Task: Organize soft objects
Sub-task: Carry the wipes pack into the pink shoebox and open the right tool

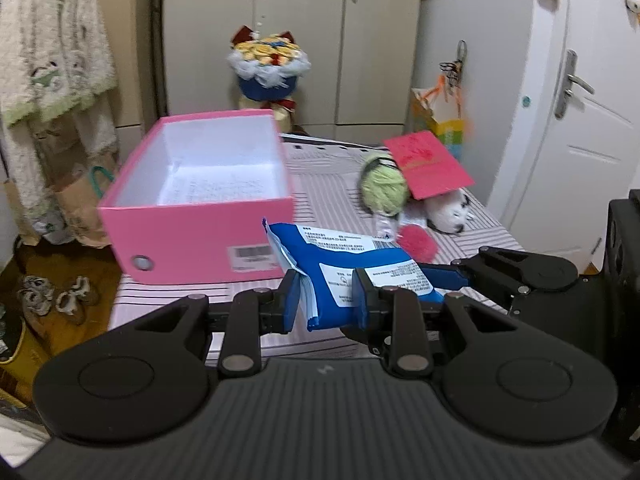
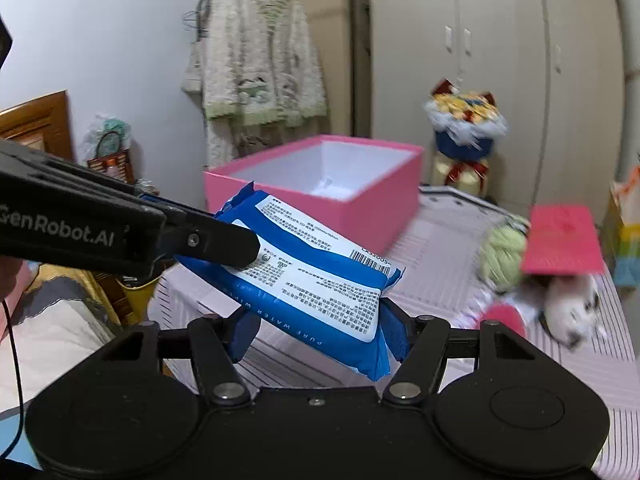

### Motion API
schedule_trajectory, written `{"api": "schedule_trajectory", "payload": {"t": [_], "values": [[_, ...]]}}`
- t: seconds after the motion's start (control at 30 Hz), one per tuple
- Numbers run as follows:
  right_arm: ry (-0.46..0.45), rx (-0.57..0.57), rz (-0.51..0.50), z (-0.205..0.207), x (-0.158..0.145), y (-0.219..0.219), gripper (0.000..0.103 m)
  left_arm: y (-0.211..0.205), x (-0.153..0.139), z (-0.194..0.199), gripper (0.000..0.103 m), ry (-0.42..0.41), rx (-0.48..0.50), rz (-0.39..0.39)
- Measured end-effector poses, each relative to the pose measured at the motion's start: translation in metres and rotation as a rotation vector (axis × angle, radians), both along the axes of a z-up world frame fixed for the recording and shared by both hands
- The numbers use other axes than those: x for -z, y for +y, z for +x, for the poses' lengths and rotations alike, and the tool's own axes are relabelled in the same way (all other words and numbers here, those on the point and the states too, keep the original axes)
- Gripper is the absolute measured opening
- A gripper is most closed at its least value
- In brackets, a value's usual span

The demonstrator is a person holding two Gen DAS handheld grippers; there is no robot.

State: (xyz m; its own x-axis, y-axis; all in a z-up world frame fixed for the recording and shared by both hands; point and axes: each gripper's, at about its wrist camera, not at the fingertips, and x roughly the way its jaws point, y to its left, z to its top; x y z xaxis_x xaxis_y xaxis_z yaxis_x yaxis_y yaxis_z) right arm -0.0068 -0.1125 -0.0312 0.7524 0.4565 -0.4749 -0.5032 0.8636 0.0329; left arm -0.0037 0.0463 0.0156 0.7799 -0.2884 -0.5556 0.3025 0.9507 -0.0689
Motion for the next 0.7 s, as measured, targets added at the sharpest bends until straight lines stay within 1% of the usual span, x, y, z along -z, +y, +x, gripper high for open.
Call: {"api": "schedule_trajectory", "payload": {"t": [0.17,0.3,0.47,0.7], "values": [[-0.020,-0.047,-0.002,0.008,-0.015,0.024,0.070,0.026,-0.016,0.003,0.026,-0.009,-0.036,0.001],[-0.039,-0.059,-0.003,0.022,-0.027,0.039,0.070,0.039,-0.028,0.016,0.026,-0.019,-0.051,0.005],[-0.058,-0.046,-0.009,0.050,-0.042,0.053,0.070,0.050,-0.042,0.050,0.027,-0.036,-0.059,-0.007],[-0.103,-0.001,-0.043,0.113,-0.056,0.064,0.070,0.064,-0.051,0.122,0.027,-0.043,-0.050,-0.078]]}}
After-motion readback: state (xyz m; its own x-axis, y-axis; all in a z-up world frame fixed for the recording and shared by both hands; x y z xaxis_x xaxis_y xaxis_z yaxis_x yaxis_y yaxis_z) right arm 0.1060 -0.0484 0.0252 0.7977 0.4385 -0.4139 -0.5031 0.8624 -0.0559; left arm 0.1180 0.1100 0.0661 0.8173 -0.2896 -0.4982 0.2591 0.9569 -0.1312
